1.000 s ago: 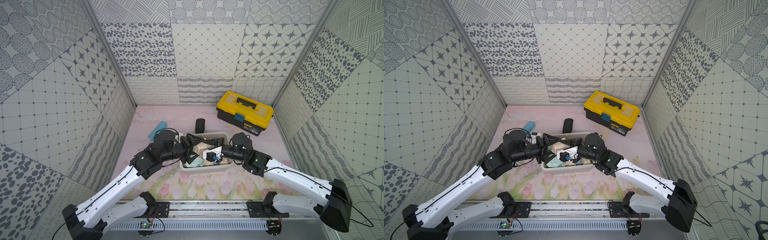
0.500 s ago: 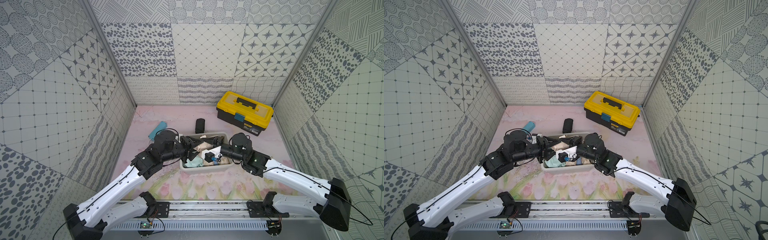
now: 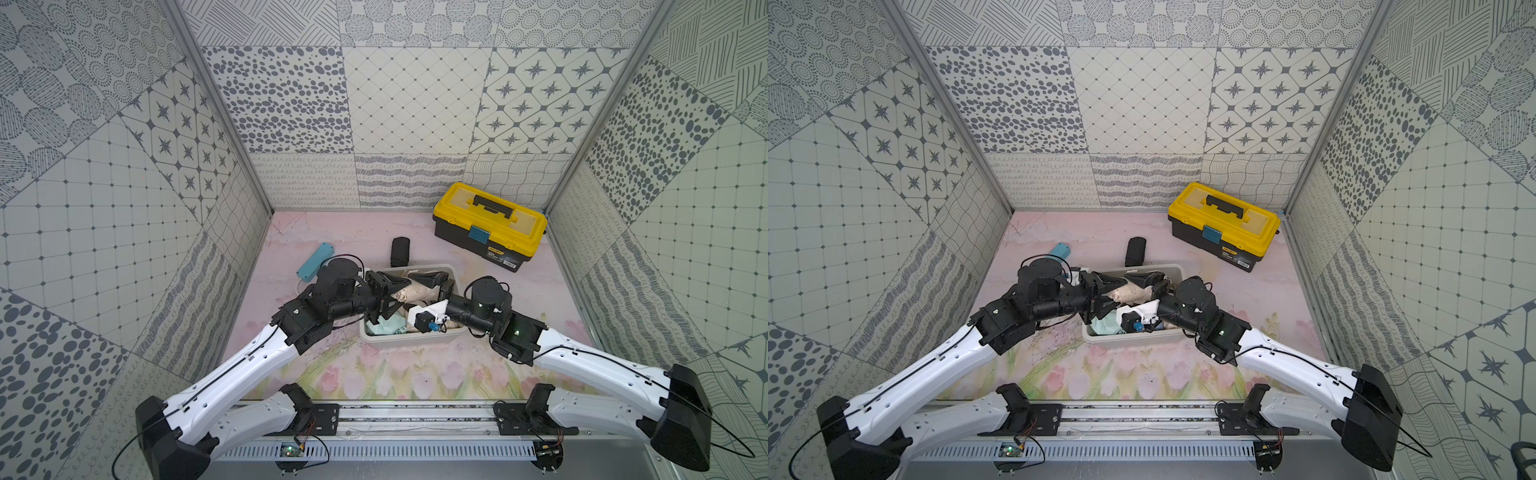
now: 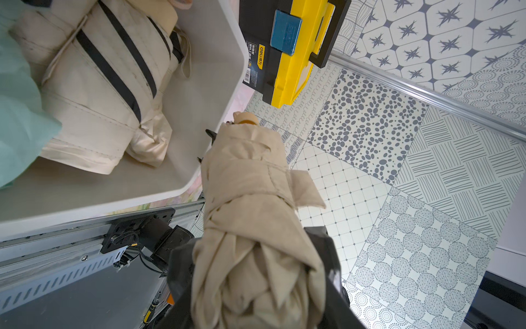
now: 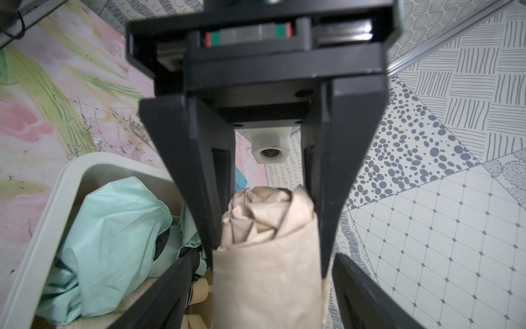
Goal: Put the umbrella into the storage box
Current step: Place the umbrella in the storage box.
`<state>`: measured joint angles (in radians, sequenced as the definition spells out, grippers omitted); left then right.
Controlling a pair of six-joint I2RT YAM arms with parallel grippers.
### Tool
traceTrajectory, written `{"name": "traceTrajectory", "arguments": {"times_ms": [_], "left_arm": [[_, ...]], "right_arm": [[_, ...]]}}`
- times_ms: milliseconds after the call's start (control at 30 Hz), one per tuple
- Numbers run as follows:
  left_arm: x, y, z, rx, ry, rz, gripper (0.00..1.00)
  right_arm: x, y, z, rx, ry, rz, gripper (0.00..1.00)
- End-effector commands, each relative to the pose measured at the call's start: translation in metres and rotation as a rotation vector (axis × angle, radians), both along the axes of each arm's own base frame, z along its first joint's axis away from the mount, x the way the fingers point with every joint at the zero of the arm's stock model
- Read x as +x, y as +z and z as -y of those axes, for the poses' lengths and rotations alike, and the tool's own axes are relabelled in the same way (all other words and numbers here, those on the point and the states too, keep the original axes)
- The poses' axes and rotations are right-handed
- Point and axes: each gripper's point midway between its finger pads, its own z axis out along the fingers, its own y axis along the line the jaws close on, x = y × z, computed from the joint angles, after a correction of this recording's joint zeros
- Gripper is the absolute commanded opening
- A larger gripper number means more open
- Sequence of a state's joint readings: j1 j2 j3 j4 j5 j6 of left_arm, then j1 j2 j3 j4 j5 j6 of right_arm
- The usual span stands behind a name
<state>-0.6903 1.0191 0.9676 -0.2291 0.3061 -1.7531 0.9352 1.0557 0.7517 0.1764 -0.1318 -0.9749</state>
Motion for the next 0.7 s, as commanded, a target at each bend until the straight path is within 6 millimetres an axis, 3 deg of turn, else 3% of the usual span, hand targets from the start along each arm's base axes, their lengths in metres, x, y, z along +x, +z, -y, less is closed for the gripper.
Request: {"name": "traceTrajectory", "arguments": {"times_ms": [0,133,300,433,533,667], "left_arm": [[0.015,0.045,0.011,-0.117,-0.003,0.193,0.08],[0.028,0.042,0.012,-0.118,0.028,0.295,0.04],[0.042,0.039,0.019,-0.124,0.031,0.488,0.0],[0.046,0.041,0.026,-0.141,0.009,0.621,0.0],[0.046,0.045,0.031,-0.156,-0.012,0.68,0.0],[0.044,0.048,0.035,-0.14,-0.04,0.745,0.0]], "right_arm": [[-0.001,0.031,0.02,0.144,-0.083,-0.107,0.89],[-0.005,0.047,0.048,0.365,-0.205,-0.483,0.86],[0.013,0.04,0.093,0.709,-0.568,-0.995,0.82],[0.015,0.027,0.111,1.052,-0.694,-1.327,0.79],[0.018,0.01,0.12,1.303,-0.734,-1.558,0.79],[0.032,0.005,0.103,1.549,-0.579,-1.77,0.79]]}}
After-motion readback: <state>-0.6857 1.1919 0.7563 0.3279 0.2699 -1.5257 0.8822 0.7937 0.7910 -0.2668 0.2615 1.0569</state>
